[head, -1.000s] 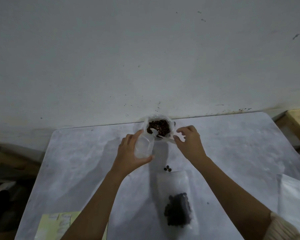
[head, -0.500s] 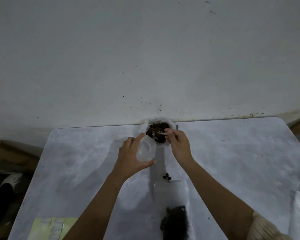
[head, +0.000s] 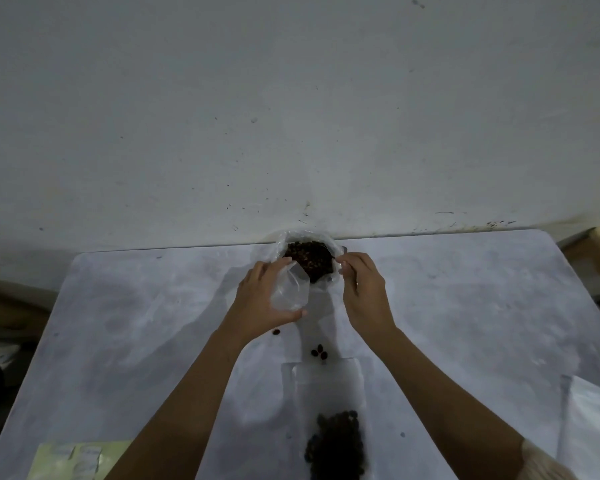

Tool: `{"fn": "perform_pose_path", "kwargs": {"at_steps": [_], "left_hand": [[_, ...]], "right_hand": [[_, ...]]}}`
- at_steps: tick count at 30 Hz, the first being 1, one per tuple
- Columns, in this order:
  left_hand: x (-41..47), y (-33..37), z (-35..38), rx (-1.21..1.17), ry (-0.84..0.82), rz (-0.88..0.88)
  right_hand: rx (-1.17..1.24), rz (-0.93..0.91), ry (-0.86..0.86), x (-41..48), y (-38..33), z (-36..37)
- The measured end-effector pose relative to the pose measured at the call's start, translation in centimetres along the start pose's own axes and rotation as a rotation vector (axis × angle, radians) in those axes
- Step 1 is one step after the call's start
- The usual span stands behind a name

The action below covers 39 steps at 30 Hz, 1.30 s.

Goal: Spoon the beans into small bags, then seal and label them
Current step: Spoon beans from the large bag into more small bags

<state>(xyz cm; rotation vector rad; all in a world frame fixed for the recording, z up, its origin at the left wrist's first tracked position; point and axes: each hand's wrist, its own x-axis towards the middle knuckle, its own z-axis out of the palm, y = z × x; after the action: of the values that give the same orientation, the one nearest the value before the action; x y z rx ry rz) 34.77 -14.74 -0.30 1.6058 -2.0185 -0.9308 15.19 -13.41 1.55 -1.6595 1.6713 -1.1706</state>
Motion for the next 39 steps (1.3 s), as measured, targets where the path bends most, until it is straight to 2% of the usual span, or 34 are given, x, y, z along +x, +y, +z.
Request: {"fn": "perform_pose_path", "kwargs": {"at_steps": [6, 9, 14, 18, 23, 31, 36, 39], "left_hand": [[0.4, -0.7, -0.2, -0.12, -0.037, 0.01], [0.5, -1.0, -0.2, -0.132, -0.05, 0.036], [0.3, -1.1, -0.1, -0.111, -0.087, 0.041], [0.2, -1.2, -0.2, -0.132, -0.084, 0.033], [0.1, -1.1, -0.4, -0.112, -0.06, 0.029], [-0.1, -0.6, -0.3, 0.059, 0.054, -0.001], [-0.5, -0.2, -0.4, 0.134, 0.107, -0.025], [-0.6, 0.5, -0.2, 0.15, 0.093, -0.015]], "right_hand": [[0.302, 0.381, 0.182, -0.3, 0.8, 0.5], [0.472, 0.542, 0.175, -0.7, 1.2, 1.5], [0.676, 0.677, 0.087, 0.2, 0.9, 3.4], [0.835, 0.758, 0.123, 0.9, 0.4, 3.6], [0.883, 0.758, 0.237, 0.8, 0.3, 2.4], [0.893, 0.68, 0.332, 0.6, 0.0, -1.7], [0.852, 0.594, 0.297, -0.1, -1.0, -3.9], [0.797, 0.516, 0.191, -0.8, -1.9, -4.2]]}}
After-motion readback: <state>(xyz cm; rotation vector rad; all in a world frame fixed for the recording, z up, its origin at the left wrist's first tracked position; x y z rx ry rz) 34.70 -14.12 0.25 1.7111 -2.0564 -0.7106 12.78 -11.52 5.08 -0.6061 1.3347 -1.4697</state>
